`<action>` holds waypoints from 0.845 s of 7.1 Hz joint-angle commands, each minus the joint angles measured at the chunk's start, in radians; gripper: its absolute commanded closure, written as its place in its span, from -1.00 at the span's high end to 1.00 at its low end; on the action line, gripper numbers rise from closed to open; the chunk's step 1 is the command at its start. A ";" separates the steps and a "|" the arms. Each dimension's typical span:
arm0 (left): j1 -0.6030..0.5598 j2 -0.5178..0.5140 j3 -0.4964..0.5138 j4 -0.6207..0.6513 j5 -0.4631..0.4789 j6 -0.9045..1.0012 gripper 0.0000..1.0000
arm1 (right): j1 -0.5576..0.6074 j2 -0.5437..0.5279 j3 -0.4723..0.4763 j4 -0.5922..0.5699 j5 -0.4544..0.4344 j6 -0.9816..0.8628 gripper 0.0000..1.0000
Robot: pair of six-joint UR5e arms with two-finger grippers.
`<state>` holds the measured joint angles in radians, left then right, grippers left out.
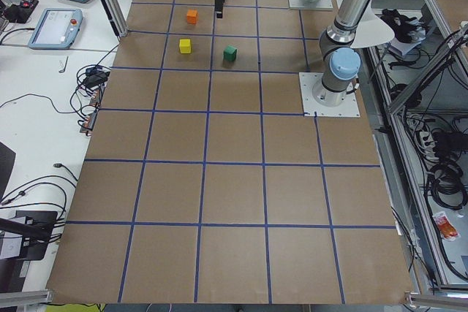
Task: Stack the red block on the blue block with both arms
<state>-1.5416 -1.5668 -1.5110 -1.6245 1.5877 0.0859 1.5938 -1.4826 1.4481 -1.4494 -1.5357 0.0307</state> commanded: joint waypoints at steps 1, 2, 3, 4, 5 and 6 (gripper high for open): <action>0.000 0.001 0.000 0.000 0.000 0.000 1.00 | 0.002 -0.051 0.055 0.001 0.037 -0.005 1.00; 0.000 0.002 -0.002 0.000 0.000 0.000 1.00 | 0.000 -0.073 0.101 -0.006 0.035 -0.003 1.00; 0.000 0.002 -0.002 0.000 0.000 0.002 1.00 | -0.002 -0.094 0.138 -0.015 0.035 -0.005 1.00; 0.000 0.002 -0.003 0.000 0.002 0.002 1.00 | -0.008 -0.099 0.143 -0.019 0.029 -0.009 1.00; 0.000 0.004 -0.005 0.000 0.002 0.003 1.00 | -0.014 -0.097 0.141 -0.026 -0.001 -0.049 1.00; 0.000 0.004 -0.005 0.000 0.002 0.003 1.00 | -0.014 -0.097 0.143 -0.037 -0.012 -0.054 1.00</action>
<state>-1.5416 -1.5637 -1.5148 -1.6245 1.5890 0.0884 1.5827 -1.5790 1.5878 -1.4751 -1.5292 -0.0060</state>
